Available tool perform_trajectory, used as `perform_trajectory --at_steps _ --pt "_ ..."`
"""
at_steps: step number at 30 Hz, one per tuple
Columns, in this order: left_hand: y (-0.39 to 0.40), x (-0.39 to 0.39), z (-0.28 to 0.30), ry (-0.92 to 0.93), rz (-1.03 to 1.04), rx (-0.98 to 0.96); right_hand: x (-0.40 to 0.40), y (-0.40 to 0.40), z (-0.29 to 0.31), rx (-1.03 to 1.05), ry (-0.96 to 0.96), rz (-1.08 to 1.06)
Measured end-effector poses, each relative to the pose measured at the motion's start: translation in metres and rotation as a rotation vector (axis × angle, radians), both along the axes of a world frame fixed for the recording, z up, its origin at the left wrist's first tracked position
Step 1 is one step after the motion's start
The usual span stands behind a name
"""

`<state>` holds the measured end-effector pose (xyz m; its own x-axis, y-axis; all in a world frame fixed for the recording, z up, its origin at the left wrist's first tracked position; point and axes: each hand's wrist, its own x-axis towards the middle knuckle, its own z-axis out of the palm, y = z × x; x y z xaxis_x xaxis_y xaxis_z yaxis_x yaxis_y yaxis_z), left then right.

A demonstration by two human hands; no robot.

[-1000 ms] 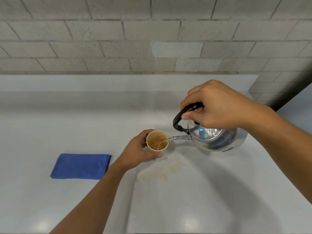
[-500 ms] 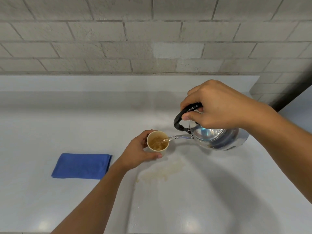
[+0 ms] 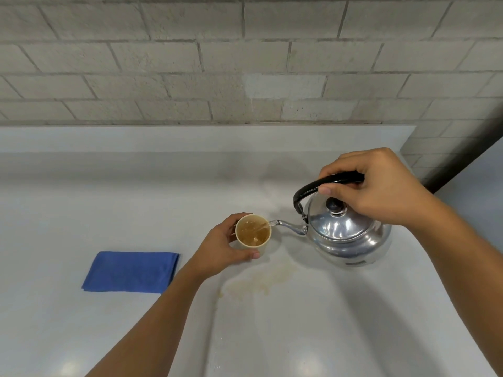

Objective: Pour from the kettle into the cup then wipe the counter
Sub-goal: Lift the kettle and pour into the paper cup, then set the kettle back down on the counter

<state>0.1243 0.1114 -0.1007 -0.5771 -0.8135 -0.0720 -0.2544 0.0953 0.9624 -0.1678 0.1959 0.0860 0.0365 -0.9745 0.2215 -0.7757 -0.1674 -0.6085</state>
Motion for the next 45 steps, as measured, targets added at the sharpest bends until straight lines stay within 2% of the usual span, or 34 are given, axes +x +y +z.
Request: perform_trajectory --at_steps 6,11,19,26,30,34,45 --pt "0.002 0.0 0.002 -0.012 0.008 -0.004 -0.012 0.01 -0.013 -0.031 -0.239 -0.058" --pt "0.0 0.004 0.005 -0.067 -0.021 0.005 -0.019 0.012 -0.016 -0.068 -0.327 -0.093" --pt "-0.028 0.01 0.074 -0.029 0.005 -0.19 -0.028 0.0 -0.019 -0.102 -0.317 -0.106" --pt "-0.036 -0.065 0.115 -0.015 -0.077 -0.333 -0.035 -0.028 -0.026 -0.102 -0.304 -0.115" --pt "-0.039 -0.105 0.12 -0.005 -0.062 -0.418 -0.037 -0.046 -0.034 -0.096 -0.318 -0.12" --pt "-0.045 -0.124 0.112 -0.013 0.051 -0.503 -0.043 -0.059 -0.046 -0.077 -0.335 -0.117" --pt "-0.078 -0.14 0.09 -0.153 0.067 -0.47 -0.06 -0.089 -0.067 0.057 -0.296 -0.138"
